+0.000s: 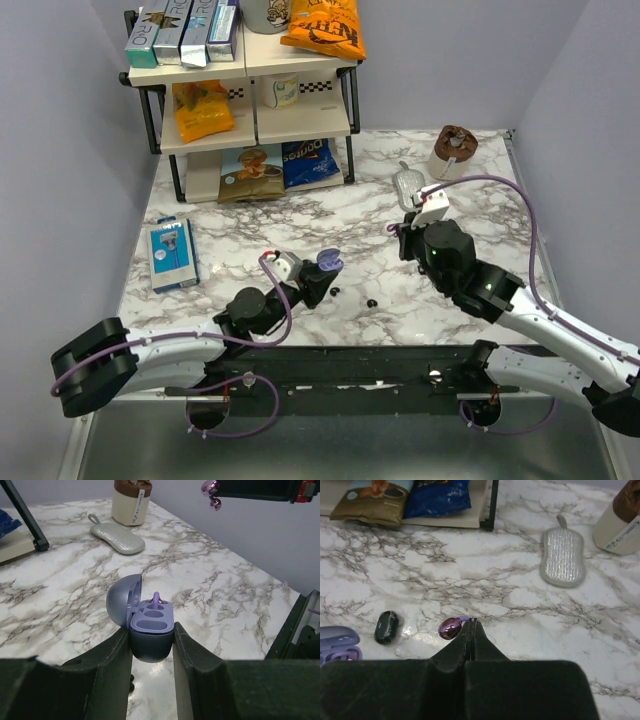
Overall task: Insert the wireless bluetooth earbuds into the charging case
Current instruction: Pick up the earbud from the center of the board, then place the earbud in the charging case.
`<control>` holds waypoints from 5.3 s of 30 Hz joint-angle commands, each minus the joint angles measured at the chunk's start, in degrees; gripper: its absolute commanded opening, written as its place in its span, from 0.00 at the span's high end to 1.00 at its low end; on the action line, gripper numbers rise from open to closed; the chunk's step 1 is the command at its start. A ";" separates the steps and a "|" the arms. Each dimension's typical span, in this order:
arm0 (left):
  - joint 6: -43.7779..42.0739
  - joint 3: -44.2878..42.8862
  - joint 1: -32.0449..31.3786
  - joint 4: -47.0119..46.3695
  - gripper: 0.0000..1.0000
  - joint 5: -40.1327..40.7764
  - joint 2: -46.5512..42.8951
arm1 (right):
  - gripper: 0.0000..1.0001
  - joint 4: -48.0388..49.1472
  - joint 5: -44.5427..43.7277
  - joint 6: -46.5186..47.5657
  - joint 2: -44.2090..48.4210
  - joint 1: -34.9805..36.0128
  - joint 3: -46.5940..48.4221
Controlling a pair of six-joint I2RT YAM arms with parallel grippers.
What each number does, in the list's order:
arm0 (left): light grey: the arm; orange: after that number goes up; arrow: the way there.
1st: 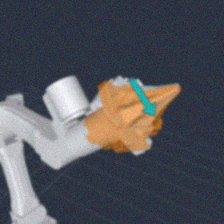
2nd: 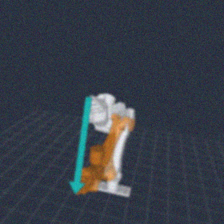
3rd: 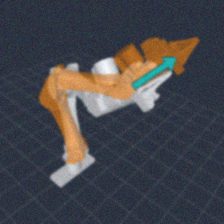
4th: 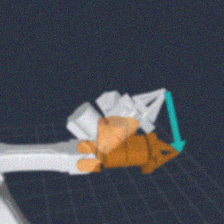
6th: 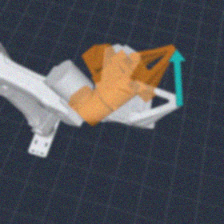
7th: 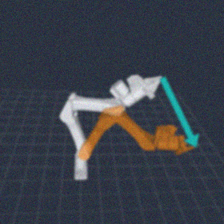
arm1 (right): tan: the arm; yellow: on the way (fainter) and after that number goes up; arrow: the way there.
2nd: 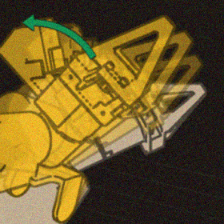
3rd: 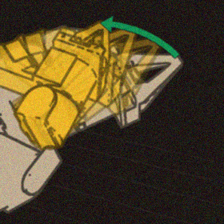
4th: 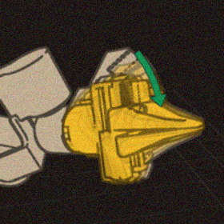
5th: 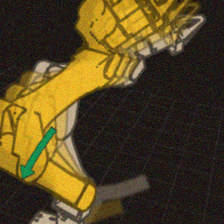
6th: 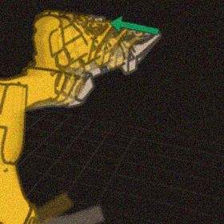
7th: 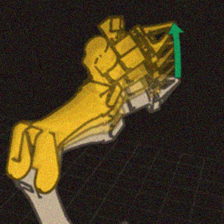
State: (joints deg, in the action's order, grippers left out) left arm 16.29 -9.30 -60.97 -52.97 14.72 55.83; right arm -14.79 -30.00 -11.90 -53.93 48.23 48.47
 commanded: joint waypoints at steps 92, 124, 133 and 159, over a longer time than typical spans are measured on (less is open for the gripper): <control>-3.02 -36.32 11.22 10.70 1.00 -41.18 20.90 | 0.99 16.98 -13.33 32.91 7.53 22.26 -3.91; -3.11 -37.11 11.05 11.49 1.00 -42.05 20.72 | 0.99 17.34 -12.36 33.52 6.47 22.44 -4.43; -3.11 -38.07 10.79 11.84 1.00 -42.93 21.51 | 0.99 17.34 -12.10 33.96 6.21 22.61 -4.43; -4.25 -37.19 10.61 12.02 1.00 -41.35 19.31 | 0.99 16.90 -12.28 34.49 6.30 22.87 -4.87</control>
State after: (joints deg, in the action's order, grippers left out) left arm 13.10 -45.52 -50.00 -39.57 -27.05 76.97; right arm 3.31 -43.09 22.00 -48.10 70.46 44.75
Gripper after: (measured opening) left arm 0.411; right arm 0.011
